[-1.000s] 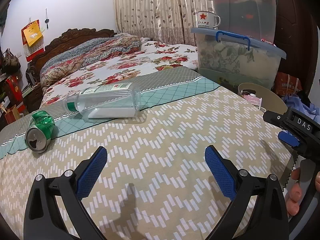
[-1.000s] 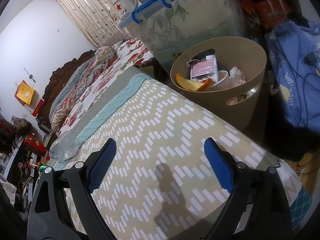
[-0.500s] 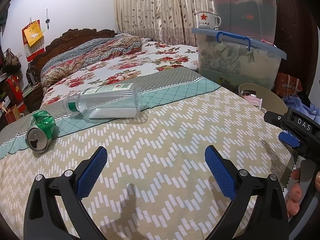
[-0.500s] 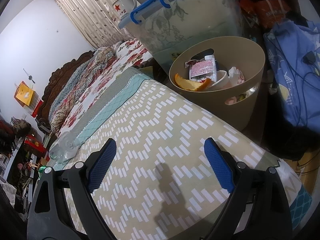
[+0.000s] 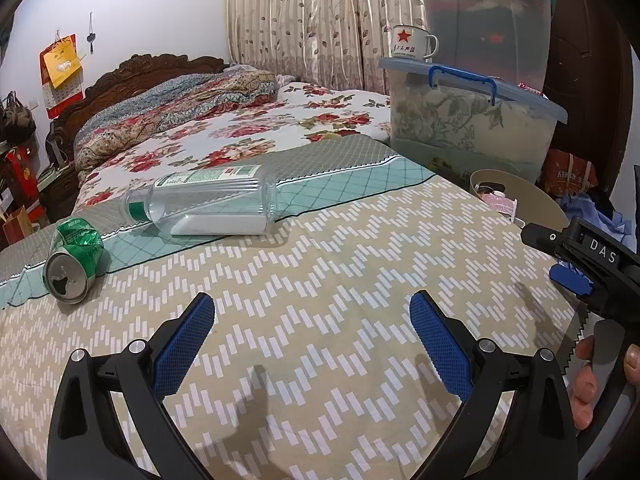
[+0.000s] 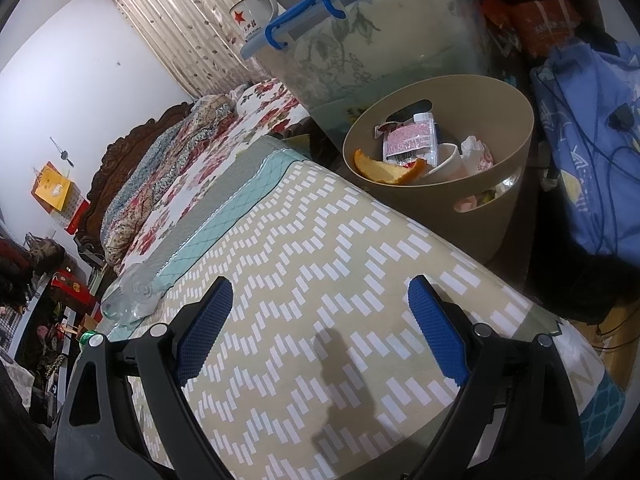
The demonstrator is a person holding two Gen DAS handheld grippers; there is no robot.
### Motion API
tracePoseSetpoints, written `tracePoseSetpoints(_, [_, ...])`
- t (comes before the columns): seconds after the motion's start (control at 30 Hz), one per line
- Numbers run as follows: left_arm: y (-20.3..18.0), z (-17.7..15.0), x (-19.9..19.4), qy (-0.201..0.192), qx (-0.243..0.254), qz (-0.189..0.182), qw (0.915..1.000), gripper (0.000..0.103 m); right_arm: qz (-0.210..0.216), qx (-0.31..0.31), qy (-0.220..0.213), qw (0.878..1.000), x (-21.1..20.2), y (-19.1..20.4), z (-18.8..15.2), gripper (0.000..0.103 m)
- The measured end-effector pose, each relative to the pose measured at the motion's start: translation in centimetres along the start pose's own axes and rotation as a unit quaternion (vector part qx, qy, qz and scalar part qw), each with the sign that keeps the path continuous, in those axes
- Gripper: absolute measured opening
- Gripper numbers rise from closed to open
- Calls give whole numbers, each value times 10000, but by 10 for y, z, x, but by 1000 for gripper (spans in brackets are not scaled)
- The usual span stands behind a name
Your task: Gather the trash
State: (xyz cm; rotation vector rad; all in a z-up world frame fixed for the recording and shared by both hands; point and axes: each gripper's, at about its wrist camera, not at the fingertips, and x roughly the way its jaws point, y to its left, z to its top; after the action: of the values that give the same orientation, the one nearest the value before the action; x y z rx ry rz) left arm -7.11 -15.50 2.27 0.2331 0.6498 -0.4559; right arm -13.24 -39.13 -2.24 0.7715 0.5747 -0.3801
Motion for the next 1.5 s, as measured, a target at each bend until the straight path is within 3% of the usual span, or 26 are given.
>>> tracePoseSetpoints(0.27, [-1, -1, -1, -21, 33, 66, 10000, 94, 8, -9, 11, 10000, 0, 1, -1, 89])
tracePoseSetpoints(0.4, [8, 0, -3, -54, -110, -145, 9998, 94, 14, -10, 15, 10000, 0, 1, 0, 89])
tracePoseSetpoints(0.53, [31, 4, 5, 350, -437, -265, 9981, 94, 22, -4, 14, 10000, 1, 1, 0, 89])
tracePoseSetpoints(0.6, [57, 12, -1, 351, -703, -213, 9967, 94, 33, -7, 21, 10000, 1, 1, 0, 89])
tracePoseSetpoints(0.67, [93, 22, -14, 167, -1073, 125, 9940, 94, 56, -23, 18, 10000, 1, 2, -1, 89])
tracePoseSetpoints(0.77, [169, 40, -36, -231, -1797, 995, 9784, 94, 90, -45, 16, 9999, 0, 3, 0, 89])
tracePoseSetpoints(0.83, [211, 46, -33, -151, -2080, 1564, 9654, 94, 100, -57, 17, 9999, 0, 4, 0, 89])
tracePoseSetpoints(0.87, [228, 47, -28, -19, -2217, 1615, 9616, 94, 118, -66, 12, 9999, 0, 4, 0, 89])
tracePoseSetpoints(0.97, [288, 42, 5, 561, -2892, 1137, 9488, 90, 138, -59, 3, 9999, -1, 4, 0, 89])
tracePoseSetpoints(1.0, [303, 37, 17, 757, -3073, 1065, 9426, 77, 138, -63, 3, 9999, -1, 4, 0, 89])
tracePoseSetpoints(1.03, [315, 33, 28, 918, -3169, 923, 9395, 72, 139, -61, 2, 9999, -1, 4, 0, 89])
tracePoseSetpoints(1.13, [331, 22, 54, 1285, -3310, 386, 9340, 69, 125, -58, 14, 9999, -1, 4, 1, 89])
tracePoseSetpoints(1.2, [331, 14, 64, 1394, -3230, 169, 9359, 69, 115, -61, 25, 9999, 0, 4, 2, 89])
tracePoseSetpoints(1.27, [324, 14, 67, 1292, -3045, 175, 9435, 69, 110, -68, 26, 9999, 0, 4, 2, 89])
tracePoseSetpoints(1.37, [320, 13, 71, 1280, -3057, 16, 9435, 69, 82, -76, 52, 9999, 2, 4, 3, 89])
tracePoseSetpoints(1.43, [311, 13, 75, 1268, -3007, -114, 9452, 61, 48, -74, 77, 9999, 3, 4, 3, 89])
tracePoseSetpoints(1.5, [304, 12, 73, 1196, -2968, -212, 9472, 44, 16, -68, 86, 9999, 4, 4, 4, 89])
